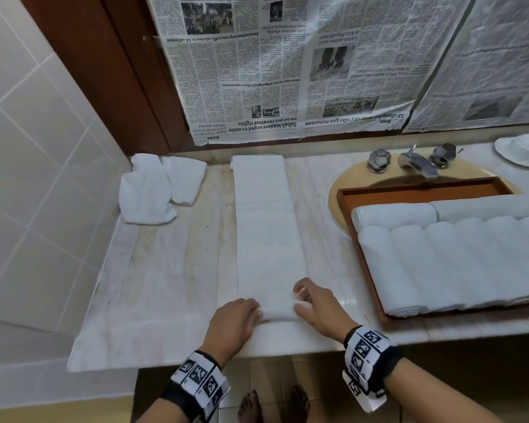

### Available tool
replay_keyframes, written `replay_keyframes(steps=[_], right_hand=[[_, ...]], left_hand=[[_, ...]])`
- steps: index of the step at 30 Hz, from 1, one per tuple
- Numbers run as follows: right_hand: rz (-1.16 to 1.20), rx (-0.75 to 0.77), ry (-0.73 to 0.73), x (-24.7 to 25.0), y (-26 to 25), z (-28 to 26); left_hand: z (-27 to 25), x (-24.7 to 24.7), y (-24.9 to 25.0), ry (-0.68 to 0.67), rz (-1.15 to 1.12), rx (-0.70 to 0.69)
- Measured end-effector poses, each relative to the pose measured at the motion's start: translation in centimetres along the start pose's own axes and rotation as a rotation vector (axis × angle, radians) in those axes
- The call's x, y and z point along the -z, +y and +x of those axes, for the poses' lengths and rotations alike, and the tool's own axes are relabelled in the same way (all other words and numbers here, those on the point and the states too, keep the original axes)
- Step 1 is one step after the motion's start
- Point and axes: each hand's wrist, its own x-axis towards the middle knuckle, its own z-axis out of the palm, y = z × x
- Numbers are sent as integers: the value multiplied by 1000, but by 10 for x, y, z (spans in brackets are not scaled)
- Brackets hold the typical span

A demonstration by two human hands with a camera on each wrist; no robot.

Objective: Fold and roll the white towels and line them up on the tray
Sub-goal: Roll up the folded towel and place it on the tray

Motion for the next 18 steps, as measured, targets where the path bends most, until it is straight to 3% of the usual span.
replay_keyframes(steps=[2, 5, 8, 11, 14, 16, 18], right_hand=[[-25, 40, 92, -4, 6, -1], [-394, 259, 176, -14, 10, -5], [-566, 394, 175, -20, 6, -15], [-663, 432, 163, -22, 2, -15], [-610, 352, 112, -18, -1, -5], [-557, 289, 64, -13, -7, 2], [-471, 203, -9, -7, -10, 8]], left_hand=[[5, 3, -2, 0, -137, 60], [14, 0, -5, -7, -218, 133], [18, -5, -6, 64, -252, 236], [16, -8, -4, 147, -283, 313], [6, -14, 3, 209, -146, 161], [-4, -21, 6, 184, -77, 22], [-12, -26, 2, 125, -35, -27]])
